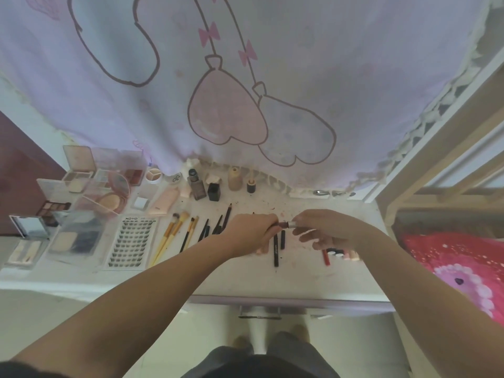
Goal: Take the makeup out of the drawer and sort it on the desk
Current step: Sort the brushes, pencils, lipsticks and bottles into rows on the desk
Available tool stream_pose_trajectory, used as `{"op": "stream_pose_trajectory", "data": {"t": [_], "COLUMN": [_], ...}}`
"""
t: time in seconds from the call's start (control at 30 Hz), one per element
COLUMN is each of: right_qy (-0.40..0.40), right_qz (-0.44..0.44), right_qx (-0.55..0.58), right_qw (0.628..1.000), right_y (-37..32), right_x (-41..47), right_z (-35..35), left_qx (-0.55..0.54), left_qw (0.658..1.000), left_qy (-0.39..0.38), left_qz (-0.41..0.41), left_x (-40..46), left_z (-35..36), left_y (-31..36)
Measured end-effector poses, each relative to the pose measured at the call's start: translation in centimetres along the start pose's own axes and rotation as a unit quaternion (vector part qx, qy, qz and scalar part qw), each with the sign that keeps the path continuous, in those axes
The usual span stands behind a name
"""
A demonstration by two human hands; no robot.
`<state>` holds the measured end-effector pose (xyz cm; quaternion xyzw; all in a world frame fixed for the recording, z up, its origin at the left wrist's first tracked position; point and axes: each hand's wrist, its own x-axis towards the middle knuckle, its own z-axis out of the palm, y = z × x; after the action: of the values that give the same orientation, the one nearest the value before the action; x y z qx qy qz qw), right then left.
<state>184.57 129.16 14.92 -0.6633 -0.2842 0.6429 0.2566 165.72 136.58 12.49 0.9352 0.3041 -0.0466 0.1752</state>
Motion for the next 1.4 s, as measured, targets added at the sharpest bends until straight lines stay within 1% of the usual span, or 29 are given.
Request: {"op": "stream_pose_trajectory", "data": {"t": [0.1,0.2,0.3,0.4,0.47,0.57,0.63,0.7,0.73,0.8,0.83,0.87,0.93,0.97,1.03,1.07,1.13,1.17,1.2,1.27,1.4], "right_qy": [0.017,0.023,0.019,0.029,0.031,0.055,0.085,0.111,0.112,0.100,0.099,0.111,0.154,0.173,0.197,0.202,0.208,0.214,0.219,0.216,0.191], "right_qz": [0.040,0.028,0.002,0.016,0.027,0.034,0.041,0.044,0.047,0.047,0.044,0.040,0.041,0.043,0.039,0.030,0.029,0.034,0.038,0.039,0.053], "right_qx": [-0.024,-0.046,-0.033,-0.027,-0.032,-0.020,0.006,0.042,0.056,0.101,0.122,0.136,0.136,0.109,-0.006,-0.074,-0.210,-0.273,-0.327,-0.388,-0.442], "right_qw": [0.999,0.998,0.999,0.999,0.999,0.998,0.996,0.992,0.991,0.989,0.987,0.984,0.978,0.978,0.980,0.976,0.955,0.937,0.919,0.895,0.875], "right_y": [0.5,0.9,1.6,2.2,2.6,3.4,3.8,4.3,4.7,5.6,6.0,6.3,7.0,7.5,8.3,8.7,9.1,9.1,9.1,9.0,9.2], "right_x": [0.8,1.4,1.4,1.1,0.9,0.6,0.0,-0.5,-0.6,-0.1,0.3,0.6,1.4,2.1,3.4,4.1,5.2,5.6,5.8,6.2,7.0], "right_z": [-0.4,-1.2,-3.7,-5.9,-6.7,-8.7,-10.3,-11.2,-11.1,-9.9,-8.7,-7.4,-4.5,-3.3,-1.3,-0.4,0.8,1.3,1.7,2.3,2.9], "left_qx": [-0.007,-0.025,-0.042,-0.098,-0.120,-0.120,-0.137,-0.199,-0.249,-0.353,-0.383,-0.380,-0.319,-0.295,-0.251,-0.207,-0.101,-0.053,-0.010,0.056,0.124], "left_qw": [1.000,1.000,0.998,0.992,0.988,0.986,0.982,0.965,0.950,0.907,0.889,0.886,0.906,0.913,0.927,0.939,0.961,0.968,0.971,0.972,0.966], "left_qy": [-0.006,-0.015,-0.033,-0.050,-0.070,-0.093,-0.094,-0.084,-0.073,-0.052,-0.042,-0.034,-0.025,-0.026,-0.034,-0.037,-0.044,-0.045,-0.052,-0.065,-0.086], "left_qz": [-0.006,-0.011,-0.029,-0.058,-0.062,-0.062,-0.093,-0.147,-0.171,-0.224,-0.249,-0.264,-0.277,-0.281,-0.277,-0.271,-0.252,-0.241,-0.232,-0.218,-0.209], "left_x": [0.6,1.1,1.4,1.5,2.0,3.2,3.8,4.4,4.7,5.9,6.6,7.4,8.6,8.9,9.6,9.7,10.2,10.4,10.5,10.7,10.7], "left_z": [0.6,1.0,1.4,2.4,3.0,3.6,3.8,4.0,4.2,4.8,5.3,5.9,6.7,6.8,6.9,6.8,6.7,6.7,6.8,7.0,7.8], "left_y": [0.3,0.6,0.1,-0.1,0.5,1.0,0.3,-0.1,0.1,1.2,1.8,2.4,3.1,3.3,3.2,3.2,3.2,3.3,3.4,3.4,3.0]}}
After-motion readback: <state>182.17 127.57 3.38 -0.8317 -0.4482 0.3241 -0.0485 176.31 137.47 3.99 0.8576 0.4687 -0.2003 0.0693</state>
